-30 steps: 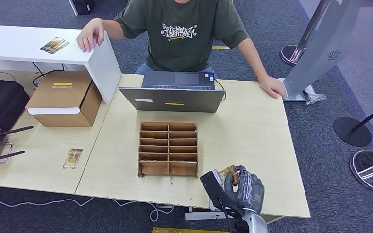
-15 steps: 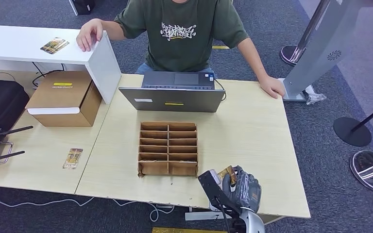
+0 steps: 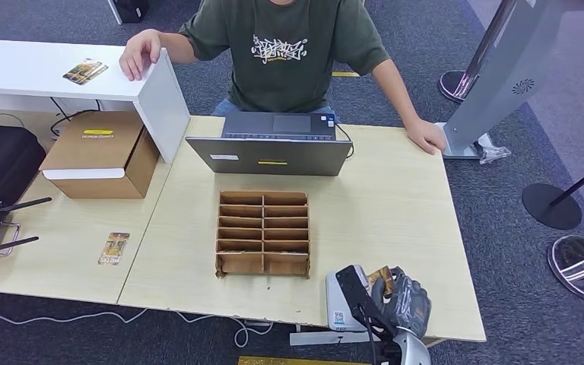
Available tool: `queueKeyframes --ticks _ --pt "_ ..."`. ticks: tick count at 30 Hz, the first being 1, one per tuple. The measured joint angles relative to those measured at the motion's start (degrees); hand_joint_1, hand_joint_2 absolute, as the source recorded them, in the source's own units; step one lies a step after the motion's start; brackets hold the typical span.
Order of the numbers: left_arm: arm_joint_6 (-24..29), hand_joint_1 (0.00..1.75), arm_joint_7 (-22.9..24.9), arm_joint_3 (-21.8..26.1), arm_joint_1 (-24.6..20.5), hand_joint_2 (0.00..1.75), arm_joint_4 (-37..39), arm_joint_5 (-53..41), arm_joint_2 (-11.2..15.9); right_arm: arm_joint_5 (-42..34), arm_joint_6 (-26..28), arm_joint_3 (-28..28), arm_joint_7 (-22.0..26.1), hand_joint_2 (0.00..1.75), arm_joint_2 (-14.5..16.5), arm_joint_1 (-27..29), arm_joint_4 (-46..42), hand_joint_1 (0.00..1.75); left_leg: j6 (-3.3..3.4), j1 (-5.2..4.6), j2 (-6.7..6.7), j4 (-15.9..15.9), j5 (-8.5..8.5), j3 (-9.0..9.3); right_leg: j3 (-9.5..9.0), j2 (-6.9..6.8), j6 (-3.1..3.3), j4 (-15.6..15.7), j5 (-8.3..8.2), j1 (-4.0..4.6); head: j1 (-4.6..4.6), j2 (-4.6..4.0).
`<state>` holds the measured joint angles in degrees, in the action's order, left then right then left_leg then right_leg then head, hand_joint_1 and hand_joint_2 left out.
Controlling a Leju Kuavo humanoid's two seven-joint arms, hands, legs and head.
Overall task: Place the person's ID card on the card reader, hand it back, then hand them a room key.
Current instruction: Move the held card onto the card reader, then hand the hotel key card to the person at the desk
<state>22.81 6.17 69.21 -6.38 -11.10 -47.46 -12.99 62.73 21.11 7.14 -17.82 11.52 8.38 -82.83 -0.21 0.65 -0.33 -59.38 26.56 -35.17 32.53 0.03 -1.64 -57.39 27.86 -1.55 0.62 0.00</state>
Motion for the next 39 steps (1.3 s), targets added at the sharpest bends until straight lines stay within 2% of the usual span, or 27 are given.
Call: queueKeyframes --ticks 15,39 --pt "0.6 0.00 -0.2 0.1 0.0 0.00 0.0 0.3 0.2 -1.6 0.2 -3.7 2.4 1.75 0.7 -2.9 4.5 1.75 0.00 0.00 0.04 0.0 -0.01 0.10 -0.09 0.03 0.00 0.0 -0.02 0.00 0.00 0.00" --pt "0.6 0.00 -0.3 1.0 0.0 0.00 0.0 1.2 0.2 -1.0 0.7 -5.0 3.3 1.75 1.3 -3.4 7.3 1.75 0.00 0.00 0.04 0.0 -0.01 0.10 -0.09 0.03 0.01 0.0 -0.02 0.00 -0.01 0.00"
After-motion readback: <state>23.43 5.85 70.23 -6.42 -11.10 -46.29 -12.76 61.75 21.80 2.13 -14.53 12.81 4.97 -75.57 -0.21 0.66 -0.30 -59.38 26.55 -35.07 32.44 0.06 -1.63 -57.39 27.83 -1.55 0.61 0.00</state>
